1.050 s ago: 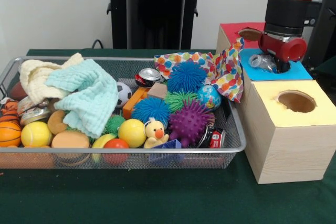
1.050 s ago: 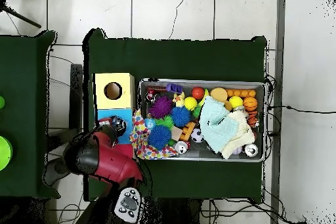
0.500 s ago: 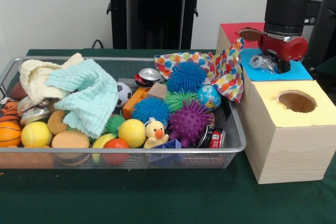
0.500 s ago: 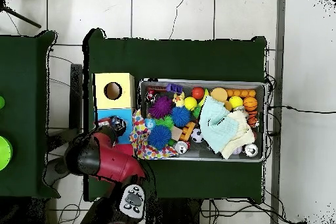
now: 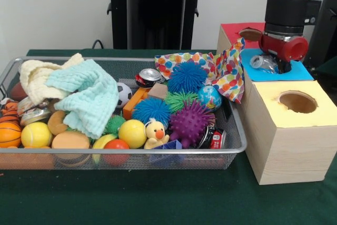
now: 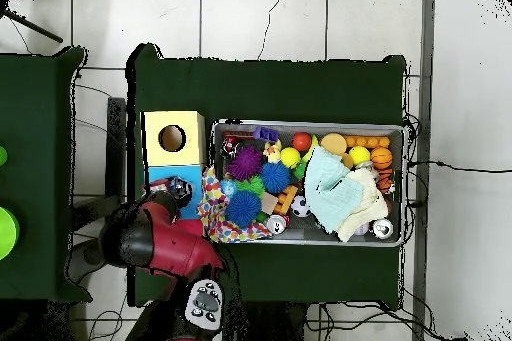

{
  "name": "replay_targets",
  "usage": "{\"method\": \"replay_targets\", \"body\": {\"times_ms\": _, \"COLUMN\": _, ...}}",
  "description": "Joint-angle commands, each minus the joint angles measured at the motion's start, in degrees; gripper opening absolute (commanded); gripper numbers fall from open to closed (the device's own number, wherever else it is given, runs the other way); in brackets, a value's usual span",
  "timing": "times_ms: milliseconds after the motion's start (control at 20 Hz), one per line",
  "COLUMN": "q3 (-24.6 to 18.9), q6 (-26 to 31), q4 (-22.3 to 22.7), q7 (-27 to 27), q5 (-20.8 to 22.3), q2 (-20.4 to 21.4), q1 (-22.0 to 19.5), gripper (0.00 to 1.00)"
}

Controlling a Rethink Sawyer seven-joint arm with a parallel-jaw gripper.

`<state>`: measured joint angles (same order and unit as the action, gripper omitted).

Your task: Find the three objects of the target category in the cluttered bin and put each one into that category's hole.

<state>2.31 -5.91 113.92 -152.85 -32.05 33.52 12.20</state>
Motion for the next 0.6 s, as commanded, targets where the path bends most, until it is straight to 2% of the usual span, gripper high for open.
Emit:
{"method": "replay_targets", "body": {"times_ms": 50, "q3": -7.3, "q6": -6.9, "q4": 2.4, "q7": -11.9, "q5": 1.5, "q2": -19.1, "q1": -1.9, "gripper": 1.0}}
{"method": "replay_targets", "body": {"times_ms": 250, "q3": -5.9, "q6": -2.4, "q4": 2.8, "q7": -9.9, "q5": 0.3, "q2": -16.3, "q1": -1.0, "gripper": 1.0}}
{"method": "replay_targets", "body": {"times_ms": 450, "q3": -2.9, "q6": 3.0, "q4": 1.1, "q7": -9.3, "q5": -3.5, "q2": -14.3, "q1": 1.9, "gripper": 1.0}}
{"method": "replay_targets", "body": {"times_ms": 600, "q3": 1.2, "q6": 9.6, "q4": -0.8, "q7": -8.8, "q5": -6.1, "q2": -12.5, "q1": 4.9, "gripper": 1.0}}
